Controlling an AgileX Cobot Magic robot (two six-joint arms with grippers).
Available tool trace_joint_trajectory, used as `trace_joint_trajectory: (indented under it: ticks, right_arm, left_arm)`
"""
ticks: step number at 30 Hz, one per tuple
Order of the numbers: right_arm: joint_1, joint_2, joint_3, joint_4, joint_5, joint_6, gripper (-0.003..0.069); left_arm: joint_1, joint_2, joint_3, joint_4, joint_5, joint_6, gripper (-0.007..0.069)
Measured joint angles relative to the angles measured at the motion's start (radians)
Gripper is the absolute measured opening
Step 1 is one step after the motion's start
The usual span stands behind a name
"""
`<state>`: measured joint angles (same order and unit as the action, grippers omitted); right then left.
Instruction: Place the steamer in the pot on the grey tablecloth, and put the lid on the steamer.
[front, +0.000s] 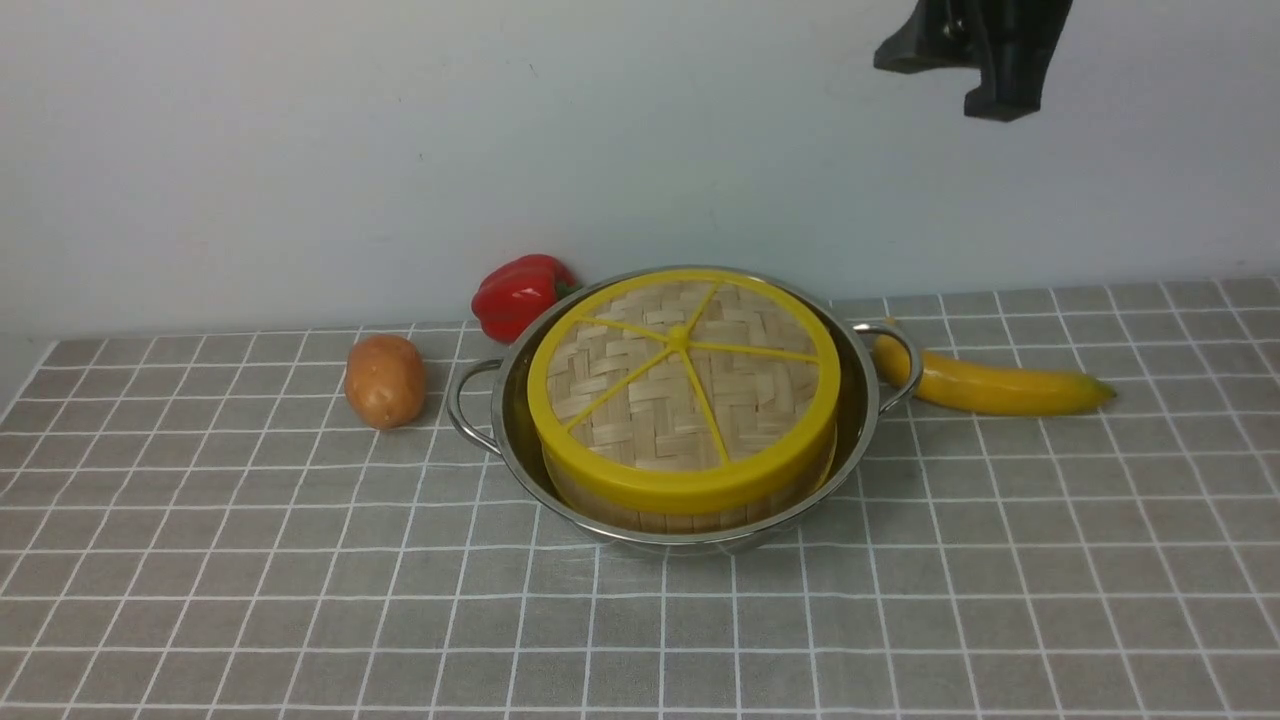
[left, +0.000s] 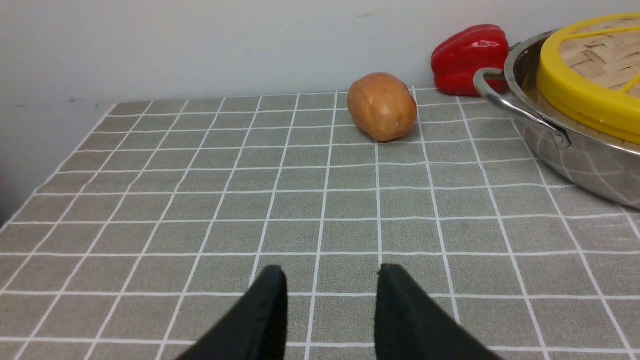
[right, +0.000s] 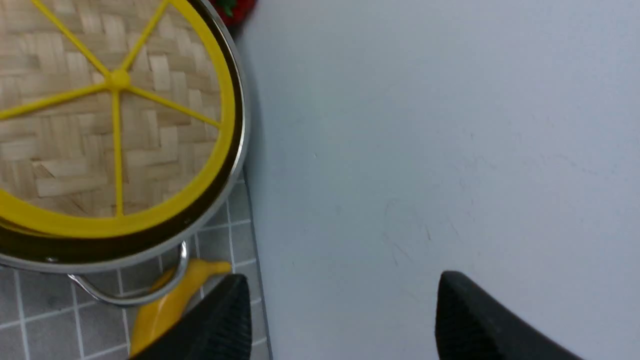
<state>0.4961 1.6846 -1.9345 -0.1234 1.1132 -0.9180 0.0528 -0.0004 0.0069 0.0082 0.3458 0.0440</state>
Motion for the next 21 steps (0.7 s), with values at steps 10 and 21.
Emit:
trace_joint_trajectory:
  ticks: [10, 21]
  right_arm:
    - [0.0, 0.0, 0.0, 0.029, 0.001, 0.064, 0.0486]
    - [-0.033, 0.0, 0.0, 0.548, 0.112, 0.096, 0.0486]
  left_arm:
    - [0.0, 0.0, 0.0, 0.0, 0.0, 0.0, 0.0243]
    - [0.0, 0.0, 0.0, 0.0, 0.0, 0.0, 0.0243]
